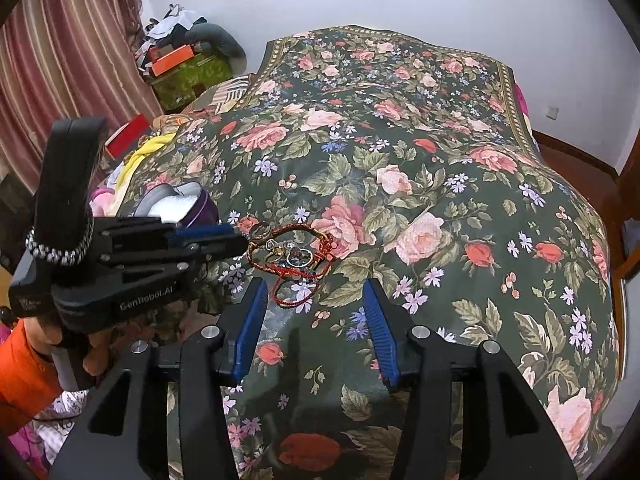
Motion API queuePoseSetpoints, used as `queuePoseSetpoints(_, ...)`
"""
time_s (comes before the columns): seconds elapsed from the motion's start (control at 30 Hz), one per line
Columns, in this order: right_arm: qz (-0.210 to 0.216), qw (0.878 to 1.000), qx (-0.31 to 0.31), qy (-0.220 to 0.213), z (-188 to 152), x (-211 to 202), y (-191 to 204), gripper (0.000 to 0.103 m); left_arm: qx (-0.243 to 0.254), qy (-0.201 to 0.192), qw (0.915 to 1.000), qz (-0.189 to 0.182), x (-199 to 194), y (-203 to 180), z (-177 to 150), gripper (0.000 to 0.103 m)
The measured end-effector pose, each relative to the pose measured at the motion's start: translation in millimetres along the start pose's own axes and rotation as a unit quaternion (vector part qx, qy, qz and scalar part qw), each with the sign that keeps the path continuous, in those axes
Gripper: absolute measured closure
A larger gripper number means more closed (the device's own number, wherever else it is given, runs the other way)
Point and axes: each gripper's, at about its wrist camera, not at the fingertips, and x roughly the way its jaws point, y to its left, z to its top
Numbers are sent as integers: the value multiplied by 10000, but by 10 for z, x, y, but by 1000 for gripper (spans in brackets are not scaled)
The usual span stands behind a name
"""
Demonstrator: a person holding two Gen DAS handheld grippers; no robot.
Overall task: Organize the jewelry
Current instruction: 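Pinch a ring from the pile with the left tool and lift it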
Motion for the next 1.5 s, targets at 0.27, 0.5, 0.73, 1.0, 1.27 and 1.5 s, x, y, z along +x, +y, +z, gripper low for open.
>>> queuePoseSetpoints(0.27,96,9997,205,19,-23,9,-94,57,242,67,9990,362,97,-24,17,65)
queuePoseSetpoints(0.5,121,9997,219,37,-25,16,-106,57,425,228,9976,503,155,-16,-4,89)
queuePoseSetpoints(0.73,142,9997,207,49,-22,25,-86,57,571,248,9953,747,214,-64,20,89)
queuePoseSetpoints(1.0,158,9995,256,34,-22,17,-105,57,754,313,9939,736,303,-124,57,89)
queuePoseSetpoints(1.27,151,9995,264,23,-22,13,-107,57,511,123,9972,523,190,-49,69,91)
queuePoseSetpoints(1.5,188,9996,175,82,93,69,-31,57,313,-385,9981,374,-251,23,86,91)
